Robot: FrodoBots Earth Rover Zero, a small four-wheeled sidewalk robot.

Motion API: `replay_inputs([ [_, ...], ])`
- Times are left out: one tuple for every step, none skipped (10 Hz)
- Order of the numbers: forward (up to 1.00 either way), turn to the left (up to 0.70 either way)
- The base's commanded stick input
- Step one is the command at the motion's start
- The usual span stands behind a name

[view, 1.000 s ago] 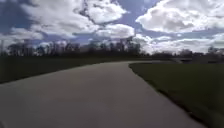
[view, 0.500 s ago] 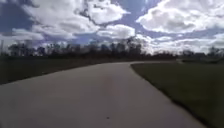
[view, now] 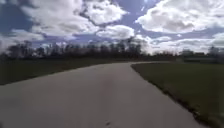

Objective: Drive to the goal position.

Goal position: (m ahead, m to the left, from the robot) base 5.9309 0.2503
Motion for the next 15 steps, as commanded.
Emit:
replay_inputs([
  [1.00,0.00],
  [1.00,0.00],
  [1.00,-0.07],
  [1.00,-0.24],
  [1.00,-0.02],
  [1.00,0.00],
  [1.00,0.00],
  [1.00,0.00],
  [1.00,-0.06],
  [1.00,-0.27],
  [1.00,-0.27],
  [1.00,0.00],
  [1.00,0.00],
  [1.00,0.00],
  [1.00,0.00],
])
